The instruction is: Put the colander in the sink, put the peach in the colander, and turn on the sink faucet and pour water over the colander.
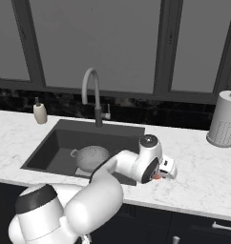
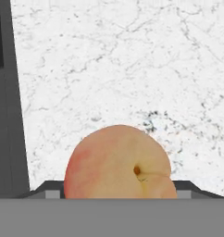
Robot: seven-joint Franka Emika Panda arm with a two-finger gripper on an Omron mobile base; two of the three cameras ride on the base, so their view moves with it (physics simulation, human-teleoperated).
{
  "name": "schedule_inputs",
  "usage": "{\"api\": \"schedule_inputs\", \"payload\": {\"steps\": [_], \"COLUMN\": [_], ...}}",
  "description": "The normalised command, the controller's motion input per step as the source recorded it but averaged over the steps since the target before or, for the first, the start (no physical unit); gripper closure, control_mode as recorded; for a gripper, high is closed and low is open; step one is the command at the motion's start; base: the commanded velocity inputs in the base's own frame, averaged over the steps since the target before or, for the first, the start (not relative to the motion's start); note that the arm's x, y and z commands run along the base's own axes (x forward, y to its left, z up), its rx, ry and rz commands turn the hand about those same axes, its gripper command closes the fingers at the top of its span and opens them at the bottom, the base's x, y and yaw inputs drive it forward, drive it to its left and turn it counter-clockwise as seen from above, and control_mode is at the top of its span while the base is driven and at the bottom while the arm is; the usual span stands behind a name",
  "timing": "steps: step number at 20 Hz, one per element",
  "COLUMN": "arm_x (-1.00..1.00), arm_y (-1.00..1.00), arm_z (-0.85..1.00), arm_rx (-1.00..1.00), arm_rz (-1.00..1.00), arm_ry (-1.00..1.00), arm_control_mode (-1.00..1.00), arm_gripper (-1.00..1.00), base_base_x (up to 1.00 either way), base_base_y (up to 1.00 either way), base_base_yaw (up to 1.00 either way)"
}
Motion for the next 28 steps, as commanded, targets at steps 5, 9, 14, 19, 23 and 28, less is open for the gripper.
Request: {"api": "schedule_inputs", "payload": {"steps": [5, 9, 14, 19, 23, 28], "arm_x": [0.3, 0.38, 0.21, 0.03, 0.0, 0.07], "arm_y": [0.36, 0.37, 0.49, 0.6, 0.62, 0.53], "arm_z": [0.06, 0.0, 0.03, 0.02, 0.0, 0.0], "arm_rx": [0.05, 0.05, 0.01, 0.0, 0.0, 0.0], "arm_rz": [0.13, 0.16, 0.17, 0.17, 0.17, 0.15], "arm_ry": [-0.03, -0.03, -0.01, 0.0, 0.0, 0.0], "arm_control_mode": [-1.0, -1.0, -1.0, -1.0, -1.0, -1.0], "arm_gripper": [1.0, 1.0, 1.0, 1.0, 1.0, 1.0], "base_base_x": [0.0, 0.0, 0.0, 0.0, 0.0, 0.0], "base_base_y": [0.0, 0.0, 0.0, 0.0, 0.0, 0.0], "base_base_yaw": [0.0, 0.0, 0.0, 0.0, 0.0, 0.0]}}
